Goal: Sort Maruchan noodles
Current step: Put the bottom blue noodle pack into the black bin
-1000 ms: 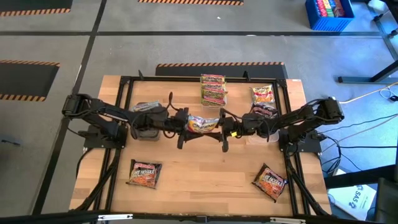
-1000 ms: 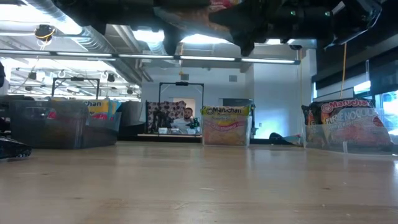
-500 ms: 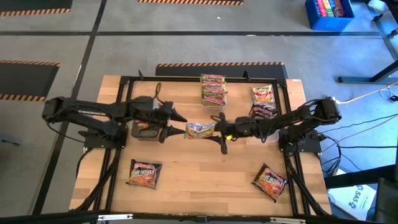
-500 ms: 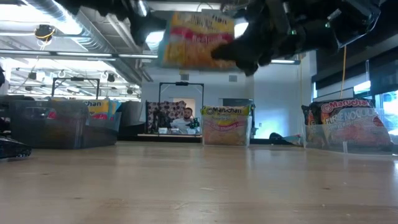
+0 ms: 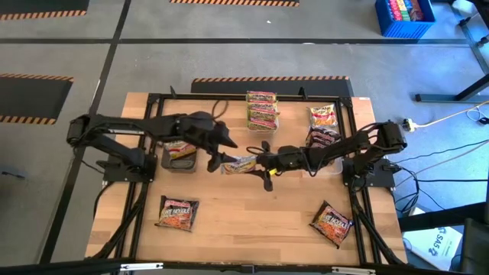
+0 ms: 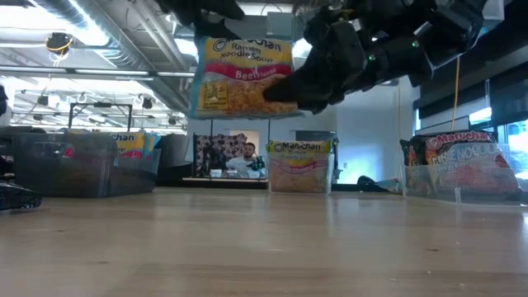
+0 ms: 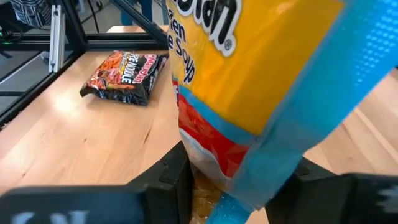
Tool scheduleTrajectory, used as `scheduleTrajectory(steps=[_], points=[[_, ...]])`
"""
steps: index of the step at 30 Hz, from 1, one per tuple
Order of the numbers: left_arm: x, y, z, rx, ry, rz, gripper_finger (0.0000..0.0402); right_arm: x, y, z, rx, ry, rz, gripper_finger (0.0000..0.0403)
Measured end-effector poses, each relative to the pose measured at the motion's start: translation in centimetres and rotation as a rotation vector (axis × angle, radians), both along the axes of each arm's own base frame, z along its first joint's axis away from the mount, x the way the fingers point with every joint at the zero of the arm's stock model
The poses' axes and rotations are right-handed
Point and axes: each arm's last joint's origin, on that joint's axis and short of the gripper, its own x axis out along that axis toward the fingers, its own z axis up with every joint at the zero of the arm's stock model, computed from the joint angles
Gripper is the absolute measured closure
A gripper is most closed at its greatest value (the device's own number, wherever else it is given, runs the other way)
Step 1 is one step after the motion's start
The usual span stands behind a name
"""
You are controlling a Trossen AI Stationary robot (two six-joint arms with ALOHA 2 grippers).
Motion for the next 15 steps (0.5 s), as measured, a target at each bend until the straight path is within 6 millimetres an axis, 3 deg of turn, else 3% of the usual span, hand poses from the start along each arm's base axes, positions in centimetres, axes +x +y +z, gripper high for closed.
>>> scheduleTrajectory(steps=[15], points=[[4.2,-0.1,0.2,-0.070,0.258,-0.065,0.0095,0.1,0.0,0.1,0.022,0.012,-0.021,0.0289]])
